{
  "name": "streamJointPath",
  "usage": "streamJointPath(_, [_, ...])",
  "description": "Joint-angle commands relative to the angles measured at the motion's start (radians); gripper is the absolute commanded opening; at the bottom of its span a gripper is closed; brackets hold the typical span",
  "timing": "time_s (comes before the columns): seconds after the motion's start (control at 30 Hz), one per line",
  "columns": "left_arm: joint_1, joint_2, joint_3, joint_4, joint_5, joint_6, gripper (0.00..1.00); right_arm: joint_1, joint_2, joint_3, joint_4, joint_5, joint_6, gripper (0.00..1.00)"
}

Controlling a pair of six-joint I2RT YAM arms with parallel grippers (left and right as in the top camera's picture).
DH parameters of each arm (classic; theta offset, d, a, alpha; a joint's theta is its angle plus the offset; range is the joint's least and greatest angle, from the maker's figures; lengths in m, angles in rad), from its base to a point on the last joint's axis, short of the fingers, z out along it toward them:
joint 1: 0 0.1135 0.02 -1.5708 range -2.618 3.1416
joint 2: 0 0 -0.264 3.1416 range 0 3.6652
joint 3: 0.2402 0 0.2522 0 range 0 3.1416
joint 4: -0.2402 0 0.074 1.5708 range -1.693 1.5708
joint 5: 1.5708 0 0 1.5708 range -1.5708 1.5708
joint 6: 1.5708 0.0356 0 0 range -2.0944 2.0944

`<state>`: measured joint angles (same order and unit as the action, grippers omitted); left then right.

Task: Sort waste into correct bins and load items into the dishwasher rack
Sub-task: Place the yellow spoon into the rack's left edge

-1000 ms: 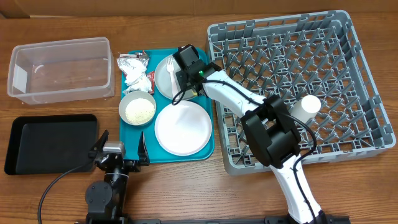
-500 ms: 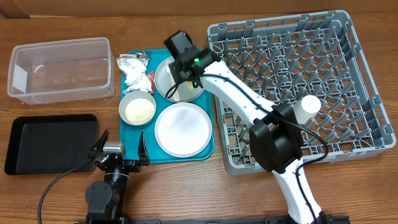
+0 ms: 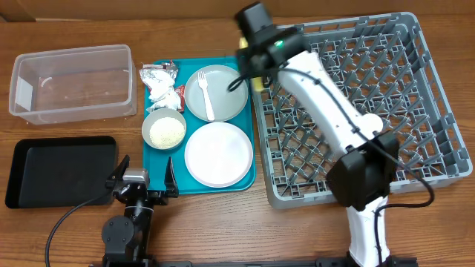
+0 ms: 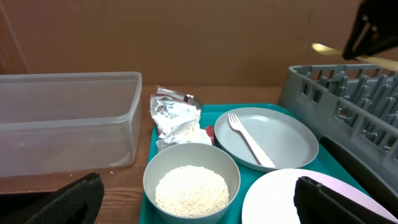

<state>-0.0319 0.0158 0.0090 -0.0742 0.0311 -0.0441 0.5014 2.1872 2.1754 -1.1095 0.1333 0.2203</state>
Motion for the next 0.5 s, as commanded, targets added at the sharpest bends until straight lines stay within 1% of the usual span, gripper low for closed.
streamJointPath(0.0, [0.005,-0.003,-0.004,0.000,0.011,0.019,1.00,-0.079,-0.018,-0.083,0.013,-0.077,-0.019,0.04])
streamJointPath(0.1, [0.005,-0.003,-0.004,0.000,0.011,0.019,1.00,-0.099,-0.018,-0.133,0.039,-0.170,-0.118,0.04])
streamJointPath(0.2, [0.005,-0.003,-0.004,0.000,0.011,0.019,1.00,-0.098,-0.018,-0.174,0.055,-0.183,-0.174,0.04])
streamJointPath(0.37, [0.005,-0.003,-0.004,0.000,0.011,0.019,1.00,-0.095,-0.018,-0.200,0.067,-0.181,-0.176,0.04])
streamJointPath(0.47, [0.005,-0.003,-0.004,0.000,0.011,0.019,1.00,-0.095,-0.018,-0.200,0.064,-0.180,-0.148,0.04])
